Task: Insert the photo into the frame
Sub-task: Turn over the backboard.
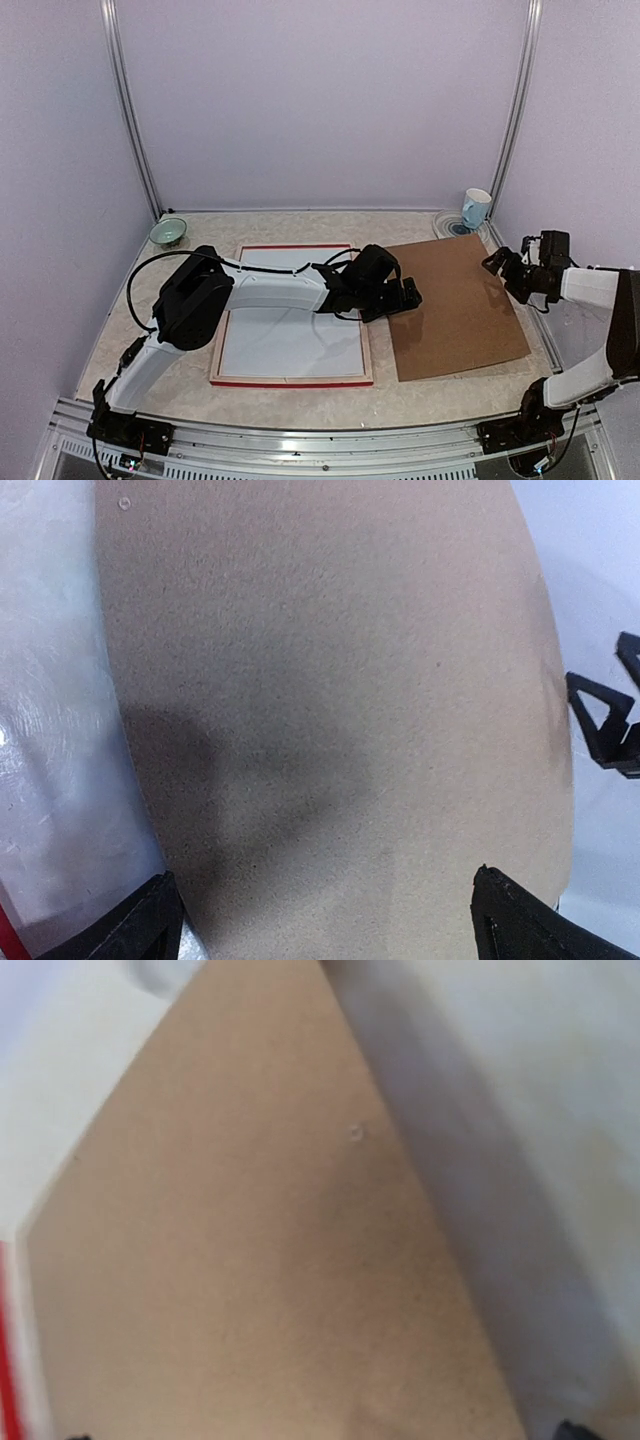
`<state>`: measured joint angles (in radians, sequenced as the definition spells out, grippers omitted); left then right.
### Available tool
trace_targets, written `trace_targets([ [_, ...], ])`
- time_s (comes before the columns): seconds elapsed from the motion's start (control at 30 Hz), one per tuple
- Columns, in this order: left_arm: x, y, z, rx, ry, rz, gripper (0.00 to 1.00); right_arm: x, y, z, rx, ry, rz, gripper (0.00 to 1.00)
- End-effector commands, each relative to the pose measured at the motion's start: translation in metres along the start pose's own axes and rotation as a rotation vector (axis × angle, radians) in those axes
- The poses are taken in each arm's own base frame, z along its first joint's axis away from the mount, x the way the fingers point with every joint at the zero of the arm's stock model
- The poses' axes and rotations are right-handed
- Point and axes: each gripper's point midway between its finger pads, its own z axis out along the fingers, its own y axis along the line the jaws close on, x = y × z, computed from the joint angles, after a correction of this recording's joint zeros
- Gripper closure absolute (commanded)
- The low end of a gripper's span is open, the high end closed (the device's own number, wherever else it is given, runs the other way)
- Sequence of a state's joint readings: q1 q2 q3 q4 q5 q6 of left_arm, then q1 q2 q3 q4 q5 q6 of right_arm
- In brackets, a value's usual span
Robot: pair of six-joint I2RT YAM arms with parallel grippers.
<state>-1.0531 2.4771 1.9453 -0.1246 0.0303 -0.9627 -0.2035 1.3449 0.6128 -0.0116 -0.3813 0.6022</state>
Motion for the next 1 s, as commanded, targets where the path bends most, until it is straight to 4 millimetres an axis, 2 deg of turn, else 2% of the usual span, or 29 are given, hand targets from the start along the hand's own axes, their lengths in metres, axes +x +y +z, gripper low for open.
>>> trace_targets([
  [0.0,0.022,-0.005,0.008,0.049,0.063,0.013,0.01,-0.007,0.078,-0.03,-0.301,0.046,-0.032,0.01],
  [0.1,0.023,-0.005,0.007,0.05,0.066,0.014,0.01,-0.011,0.094,-0.042,-0.357,0.044,-0.036,0.01],
  [0.47,0.021,-0.003,0.003,0.056,0.063,0.011,0.01,-0.006,0.137,-0.072,-0.587,0.121,0.012,0.01],
  [0.7,0.016,-0.001,-0.004,0.061,0.046,0.001,0.01,-0.003,0.155,-0.09,-0.693,0.159,0.033,0.01],
  [0.97,0.012,0.0,-0.009,0.063,0.037,-0.005,0.01,-0.006,0.181,-0.122,-0.81,0.179,0.039,0.01],
])
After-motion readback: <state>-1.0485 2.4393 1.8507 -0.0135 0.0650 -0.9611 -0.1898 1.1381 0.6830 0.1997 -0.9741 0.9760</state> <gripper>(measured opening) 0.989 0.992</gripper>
